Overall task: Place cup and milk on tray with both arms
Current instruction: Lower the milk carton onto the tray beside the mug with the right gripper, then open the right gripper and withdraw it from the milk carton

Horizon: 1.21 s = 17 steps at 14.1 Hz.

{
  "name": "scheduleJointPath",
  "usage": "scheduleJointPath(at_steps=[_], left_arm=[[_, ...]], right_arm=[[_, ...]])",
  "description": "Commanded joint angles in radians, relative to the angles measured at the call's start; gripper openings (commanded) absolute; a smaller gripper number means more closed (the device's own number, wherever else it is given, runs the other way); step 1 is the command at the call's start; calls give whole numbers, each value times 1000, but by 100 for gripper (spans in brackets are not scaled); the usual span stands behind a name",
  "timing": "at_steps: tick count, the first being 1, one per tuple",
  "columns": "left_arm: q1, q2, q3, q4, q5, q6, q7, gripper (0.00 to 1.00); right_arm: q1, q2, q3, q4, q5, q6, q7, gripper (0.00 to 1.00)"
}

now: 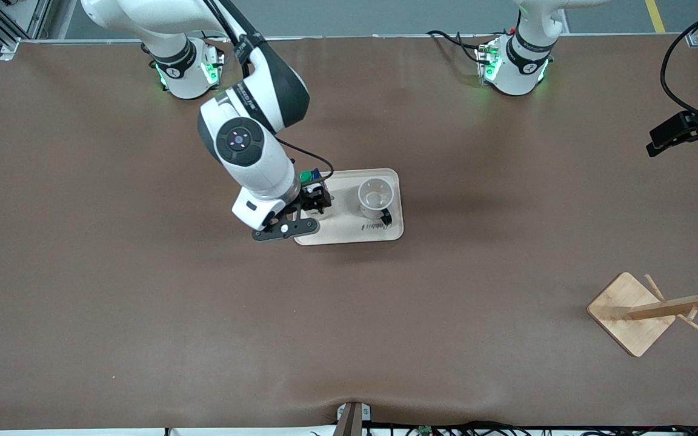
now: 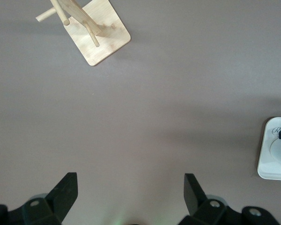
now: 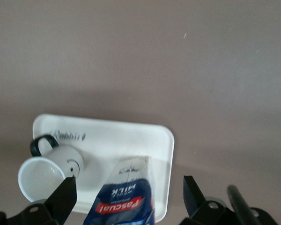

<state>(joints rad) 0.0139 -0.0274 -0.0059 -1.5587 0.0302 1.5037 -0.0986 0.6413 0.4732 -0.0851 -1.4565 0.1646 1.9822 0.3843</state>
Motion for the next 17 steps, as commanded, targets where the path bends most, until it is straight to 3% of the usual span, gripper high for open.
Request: scheduleJointPath(at_steps=[1,5,9,12,14,17], left_arm=[[1,-9,3,-12,-16,7,17,100],[1,-11,3,-11,-16,7,17,100],[3,-9,3,-7,-16,9,17,100],[4,-9,9,-3,-16,10,19,100],[6,-8,10,-3,-16,23,17,100],[6,-2,10,-6,-15,38,17,100]], right_arm=[[-54,-31,-12,71,-17,-95,1,100],[-167,-39,-45,258,-19,-340,-5,100],[-201,-129,-97,288,-17,-456,-8,100],[-204,-195,-119,280,-133,-592,-91,100],[-213,-264,-120,187,-184,-570,-102,100],[-294,-364,-124,47,-185,-484,-206,100]])
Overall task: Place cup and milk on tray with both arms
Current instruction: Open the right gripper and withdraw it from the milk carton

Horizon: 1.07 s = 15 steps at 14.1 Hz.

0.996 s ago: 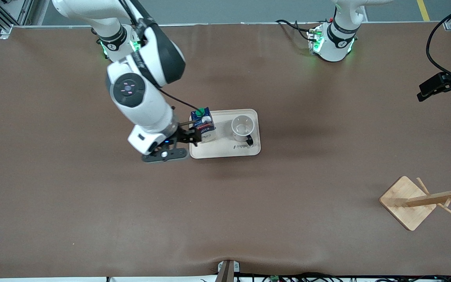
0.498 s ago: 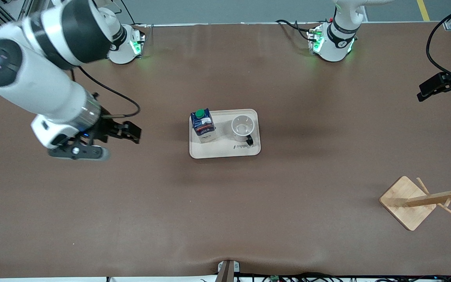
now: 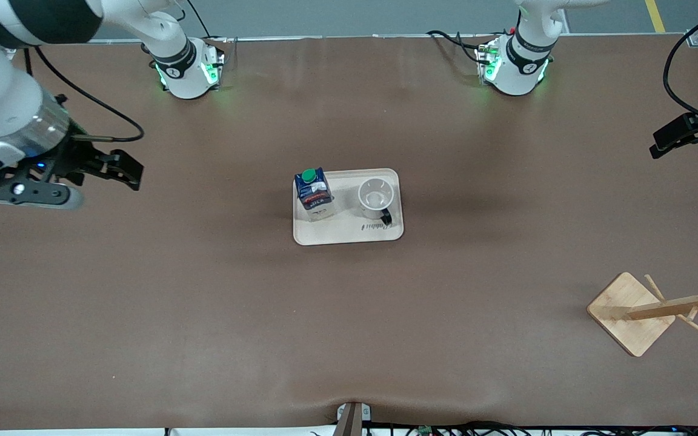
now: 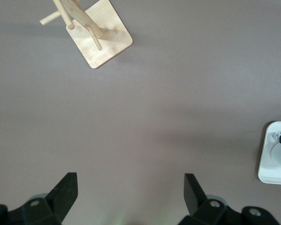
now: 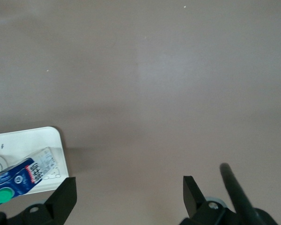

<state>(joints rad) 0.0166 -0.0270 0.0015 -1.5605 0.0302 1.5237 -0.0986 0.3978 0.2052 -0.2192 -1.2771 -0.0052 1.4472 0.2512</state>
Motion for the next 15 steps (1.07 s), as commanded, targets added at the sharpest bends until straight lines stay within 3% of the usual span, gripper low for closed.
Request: scheduleJointPath(at_steps=[1,5,9,11,15], left_arm=[[3,-1,3,-3,-15,20,17,100],[2,2,3,-3,-15,29,17,100],[-1,13,3,-3,-15,32,17,100],[-1,15,2,-3,-15,33,17,100],[-1,13,2,-3,-15,33,17,100]], right_arm=[[-82,-115,11,-154,-15,53,-111,100],[-206,-159,9,-197,-13,62,-321,100],[-272,-171,4,-169,-15,32,-334,100],[-316,-214,6,-201,-1,33,-336,100],[-301,-259,17,-267,-1,56,-334,100]])
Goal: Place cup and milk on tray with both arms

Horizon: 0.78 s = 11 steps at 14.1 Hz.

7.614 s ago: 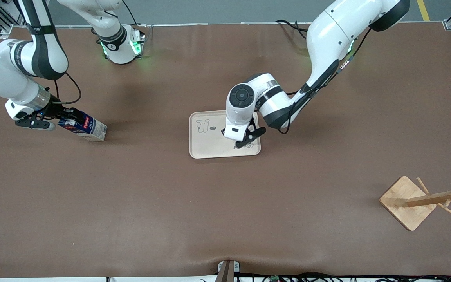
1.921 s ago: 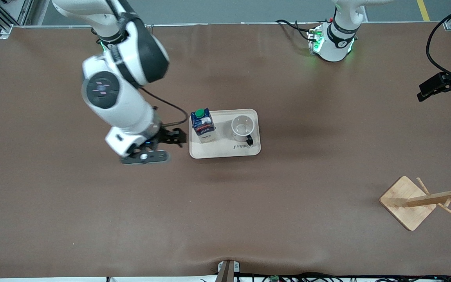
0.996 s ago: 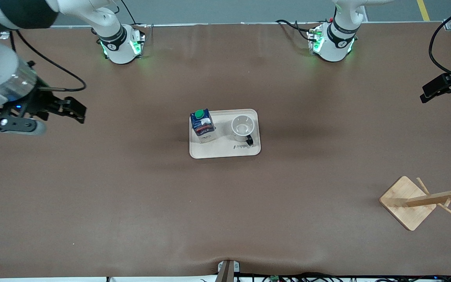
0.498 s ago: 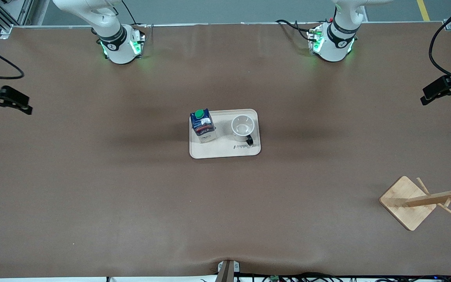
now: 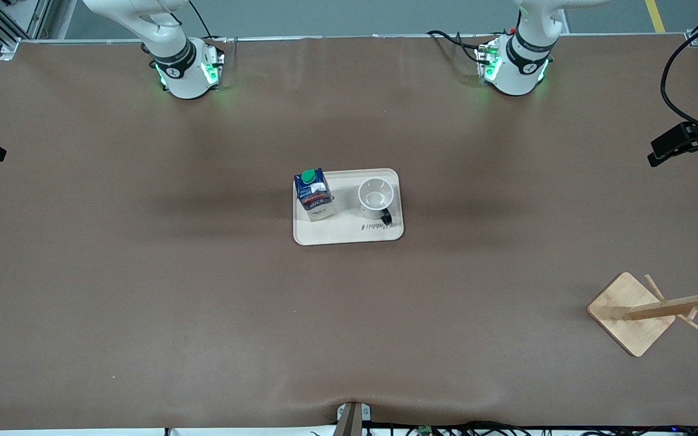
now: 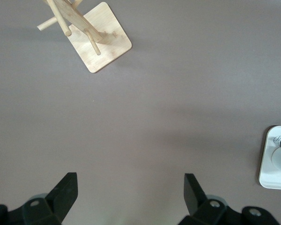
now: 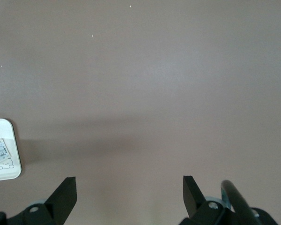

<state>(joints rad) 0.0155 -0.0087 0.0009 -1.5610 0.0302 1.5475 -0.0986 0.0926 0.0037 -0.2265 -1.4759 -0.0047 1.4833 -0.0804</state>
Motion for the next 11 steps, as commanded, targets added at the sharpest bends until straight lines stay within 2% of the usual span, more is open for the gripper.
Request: scheduleJointPath(at_steps=[1,11], left_arm=[[0,-5,2,-2,-15,10,17,100],[3,-7,2,-2,-15,10,17,100]], right_arm=[[22,-74,29,-90,-1,17,-1,100],[24,-76,27,-89,-1,11,10,100]])
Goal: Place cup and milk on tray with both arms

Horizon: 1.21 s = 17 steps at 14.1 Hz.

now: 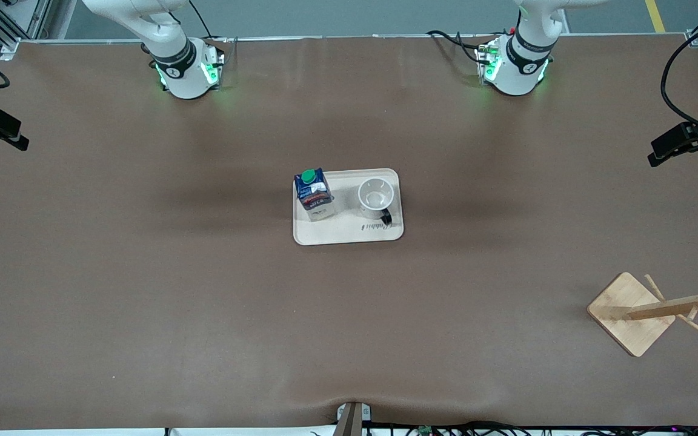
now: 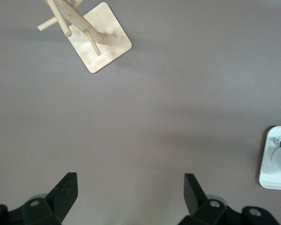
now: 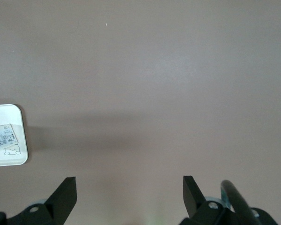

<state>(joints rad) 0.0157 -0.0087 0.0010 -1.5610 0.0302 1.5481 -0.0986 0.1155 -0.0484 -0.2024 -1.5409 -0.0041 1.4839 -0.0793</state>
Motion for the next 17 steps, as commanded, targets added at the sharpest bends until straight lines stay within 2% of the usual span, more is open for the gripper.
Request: scheduleJointPath(at_steps=[1,4,10,17], left_arm=[[1,-7,2,-1,-15,9,17,100],[1,-8,2,-1,-15,9,17,100],[1,-17,0,-1,-16,-14,0,100],[-2,-43,-45,-4,-16,-48,-42,100]], right_arm=[[-10,-24,11,-24,-2,9,9,100],[-92,-24,106,-22,-2,9,9,100],[-94,-24,104,-22,-2,13,9,100],[-99,-24,101,-22,-2,10,10,100]])
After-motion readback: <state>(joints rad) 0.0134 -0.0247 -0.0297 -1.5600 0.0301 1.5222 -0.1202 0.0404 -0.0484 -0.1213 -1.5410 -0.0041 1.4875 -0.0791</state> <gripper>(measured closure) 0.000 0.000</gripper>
